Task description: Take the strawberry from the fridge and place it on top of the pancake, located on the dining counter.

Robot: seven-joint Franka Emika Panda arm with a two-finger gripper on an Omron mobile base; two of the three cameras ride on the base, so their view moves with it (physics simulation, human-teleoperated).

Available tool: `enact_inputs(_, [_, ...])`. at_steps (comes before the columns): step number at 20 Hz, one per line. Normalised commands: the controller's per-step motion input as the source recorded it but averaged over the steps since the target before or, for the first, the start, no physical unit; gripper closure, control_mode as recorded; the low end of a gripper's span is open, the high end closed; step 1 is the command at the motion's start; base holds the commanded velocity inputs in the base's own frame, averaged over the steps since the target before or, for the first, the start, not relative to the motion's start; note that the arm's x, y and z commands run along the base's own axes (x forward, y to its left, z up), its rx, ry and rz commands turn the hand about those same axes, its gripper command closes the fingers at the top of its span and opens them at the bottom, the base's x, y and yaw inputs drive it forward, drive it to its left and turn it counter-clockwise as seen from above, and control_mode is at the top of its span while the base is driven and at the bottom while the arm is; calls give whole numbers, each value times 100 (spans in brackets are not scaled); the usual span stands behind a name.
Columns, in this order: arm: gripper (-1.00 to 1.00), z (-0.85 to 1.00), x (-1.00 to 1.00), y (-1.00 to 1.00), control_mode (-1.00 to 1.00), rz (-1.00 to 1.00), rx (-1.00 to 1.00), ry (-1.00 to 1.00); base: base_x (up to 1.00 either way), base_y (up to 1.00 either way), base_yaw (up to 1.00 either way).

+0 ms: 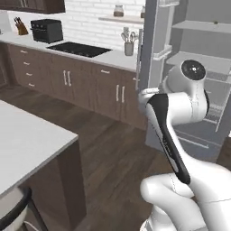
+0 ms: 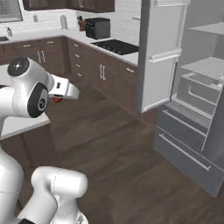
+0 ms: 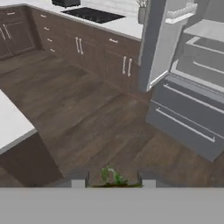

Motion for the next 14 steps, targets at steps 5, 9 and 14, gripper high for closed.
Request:
enact_inputs(5, [100,0,0,0,100,0,0,0,-79,15,85])
enact_inputs(9, [100,0,0,0,100,0,0,0,-81,29,80])
enact_inputs(14, [100,0,0,0,100,0,0,0,-49,75,64])
